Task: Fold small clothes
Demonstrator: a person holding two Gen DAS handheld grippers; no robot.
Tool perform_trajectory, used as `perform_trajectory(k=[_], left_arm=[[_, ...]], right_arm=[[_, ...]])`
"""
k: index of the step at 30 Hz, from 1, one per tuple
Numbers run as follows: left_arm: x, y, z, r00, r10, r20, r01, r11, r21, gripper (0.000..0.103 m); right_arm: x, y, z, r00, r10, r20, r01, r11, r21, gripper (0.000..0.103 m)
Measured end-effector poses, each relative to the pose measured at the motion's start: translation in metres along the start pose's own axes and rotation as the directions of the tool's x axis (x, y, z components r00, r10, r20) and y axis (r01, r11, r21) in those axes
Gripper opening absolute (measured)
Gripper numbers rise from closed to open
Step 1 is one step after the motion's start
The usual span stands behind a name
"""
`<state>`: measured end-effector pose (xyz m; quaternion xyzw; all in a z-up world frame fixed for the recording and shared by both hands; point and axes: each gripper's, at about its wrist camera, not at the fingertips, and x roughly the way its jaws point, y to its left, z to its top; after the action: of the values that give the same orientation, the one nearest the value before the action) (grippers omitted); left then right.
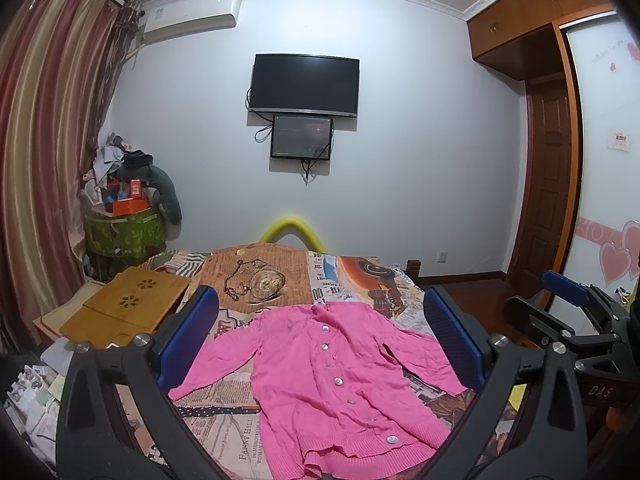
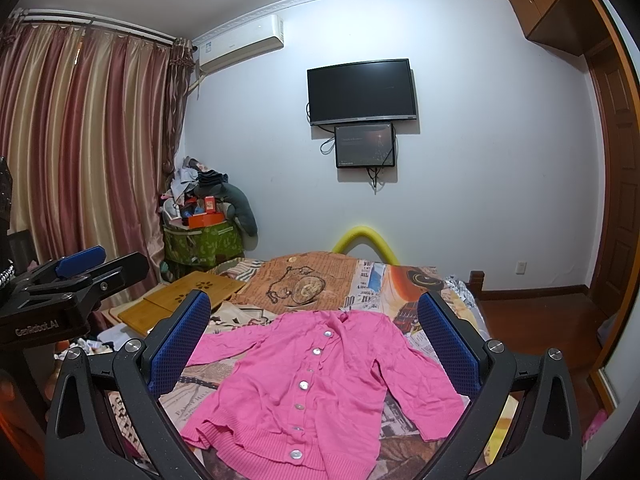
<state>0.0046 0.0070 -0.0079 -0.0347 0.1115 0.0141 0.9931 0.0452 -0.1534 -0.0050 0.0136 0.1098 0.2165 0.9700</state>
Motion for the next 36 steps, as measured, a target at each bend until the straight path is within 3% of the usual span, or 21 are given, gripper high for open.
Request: perform_trajectory(k=[29, 36], left_arm=[[0.012, 0.006, -0.002, 1.000, 0.003, -0.022, -0.004, 1.000, -0.021, 0.103], [0.042, 0.033, -0.007, 0.995, 0.076, -0.065, -0.079, 0.996, -0.047, 0.103]], right_arm=[[0.012, -0.002, 0.000, 1.000, -0.001, -0.029, 0.001, 1.000, 0.002, 0.103], [0.047, -0.011, -0.013, 0.994, -0.015, -0.108, 0.016, 1.000, 0.012, 0.103]])
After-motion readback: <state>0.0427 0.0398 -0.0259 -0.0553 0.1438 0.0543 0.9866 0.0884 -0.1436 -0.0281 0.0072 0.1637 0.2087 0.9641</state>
